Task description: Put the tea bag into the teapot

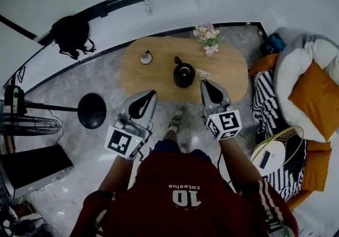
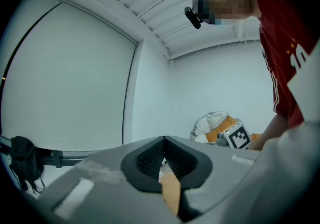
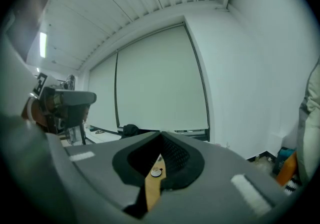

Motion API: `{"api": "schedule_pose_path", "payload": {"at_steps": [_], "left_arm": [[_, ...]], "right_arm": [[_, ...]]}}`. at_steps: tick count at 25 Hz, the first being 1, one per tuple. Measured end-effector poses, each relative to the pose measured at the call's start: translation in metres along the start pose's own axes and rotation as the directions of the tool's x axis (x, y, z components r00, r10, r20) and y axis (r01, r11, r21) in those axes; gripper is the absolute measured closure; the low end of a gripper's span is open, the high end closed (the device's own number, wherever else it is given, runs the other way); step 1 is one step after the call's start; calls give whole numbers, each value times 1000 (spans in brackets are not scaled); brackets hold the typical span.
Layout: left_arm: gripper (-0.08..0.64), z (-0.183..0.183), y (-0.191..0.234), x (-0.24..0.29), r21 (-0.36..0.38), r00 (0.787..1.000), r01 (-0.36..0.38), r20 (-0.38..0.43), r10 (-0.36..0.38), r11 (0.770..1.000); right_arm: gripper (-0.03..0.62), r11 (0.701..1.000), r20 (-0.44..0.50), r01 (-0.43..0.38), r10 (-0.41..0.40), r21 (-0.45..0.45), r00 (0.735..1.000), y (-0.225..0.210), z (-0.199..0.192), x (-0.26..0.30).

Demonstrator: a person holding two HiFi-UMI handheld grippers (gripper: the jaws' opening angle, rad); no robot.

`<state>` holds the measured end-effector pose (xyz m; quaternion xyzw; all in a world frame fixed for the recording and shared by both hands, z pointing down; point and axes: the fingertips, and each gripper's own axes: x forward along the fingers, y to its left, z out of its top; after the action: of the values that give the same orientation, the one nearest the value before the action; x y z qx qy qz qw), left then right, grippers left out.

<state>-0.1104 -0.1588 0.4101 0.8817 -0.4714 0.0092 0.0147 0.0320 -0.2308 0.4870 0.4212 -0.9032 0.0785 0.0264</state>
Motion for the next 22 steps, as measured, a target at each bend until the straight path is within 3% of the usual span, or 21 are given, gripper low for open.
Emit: {"api": "schedule_pose_path", "payload": {"at_steps": [5,12,22], "left_arm": [[558,-11,17,10,-62,999,-32,-35,29,998],[558,-29,40,23,-80,996,-43,-83,36,996],[558,-54,75,28,-83,985,-87,-158,73,993]], "right_arm": [[594,1000,-52,-21,21,0,998,-13,-40,38],[594,999,-137,-21,25,29,990,-34,-103,89],[592,998,-292,3,16,64,956,-62,-196,137]]}}
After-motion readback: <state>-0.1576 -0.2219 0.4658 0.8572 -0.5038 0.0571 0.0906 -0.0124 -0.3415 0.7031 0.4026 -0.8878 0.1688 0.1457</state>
